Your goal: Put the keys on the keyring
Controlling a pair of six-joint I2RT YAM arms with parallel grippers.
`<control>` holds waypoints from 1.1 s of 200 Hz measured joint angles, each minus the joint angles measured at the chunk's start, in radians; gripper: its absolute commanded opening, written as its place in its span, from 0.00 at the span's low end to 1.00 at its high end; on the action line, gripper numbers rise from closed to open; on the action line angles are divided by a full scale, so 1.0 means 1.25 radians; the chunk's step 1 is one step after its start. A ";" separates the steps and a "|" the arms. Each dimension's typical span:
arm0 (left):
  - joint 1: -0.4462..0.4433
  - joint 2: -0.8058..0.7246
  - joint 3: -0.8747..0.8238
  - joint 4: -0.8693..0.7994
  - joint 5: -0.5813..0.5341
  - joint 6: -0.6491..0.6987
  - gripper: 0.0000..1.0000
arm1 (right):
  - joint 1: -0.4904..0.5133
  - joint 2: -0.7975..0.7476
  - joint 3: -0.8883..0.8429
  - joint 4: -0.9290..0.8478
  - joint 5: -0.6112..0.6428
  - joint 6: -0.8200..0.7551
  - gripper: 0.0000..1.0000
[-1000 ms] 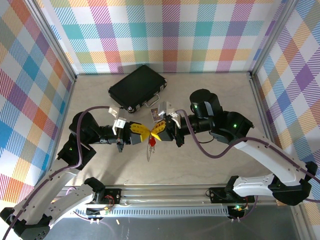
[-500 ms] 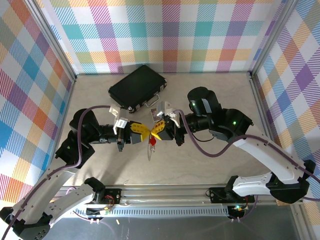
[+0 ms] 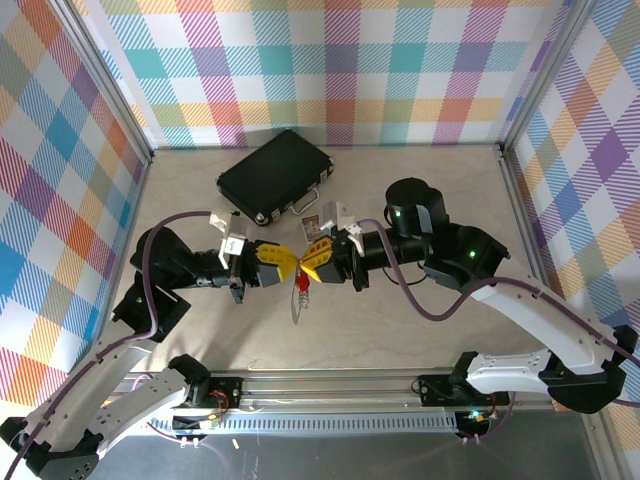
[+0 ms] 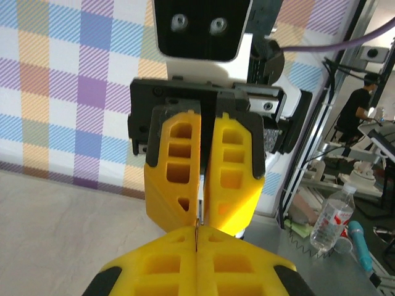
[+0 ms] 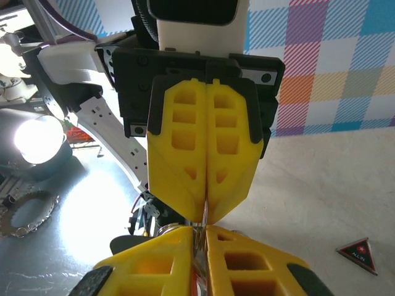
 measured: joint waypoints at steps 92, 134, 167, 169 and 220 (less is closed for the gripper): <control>-0.005 -0.002 -0.031 0.107 -0.012 -0.078 0.00 | 0.000 -0.010 -0.034 0.056 -0.018 0.065 0.22; -0.005 -0.007 -0.038 0.109 -0.012 -0.084 0.00 | 0.000 -0.018 -0.044 0.088 -0.017 0.081 0.23; -0.006 -0.013 -0.040 0.109 -0.012 -0.090 0.00 | 0.000 -0.020 -0.047 0.096 -0.015 0.091 0.15; -0.006 -0.013 -0.040 0.109 -0.012 -0.090 0.00 | 0.000 -0.020 -0.047 0.096 -0.015 0.090 0.15; -0.009 -0.019 -0.042 0.109 -0.012 -0.094 0.00 | 0.000 -0.019 -0.046 0.095 -0.009 0.096 0.00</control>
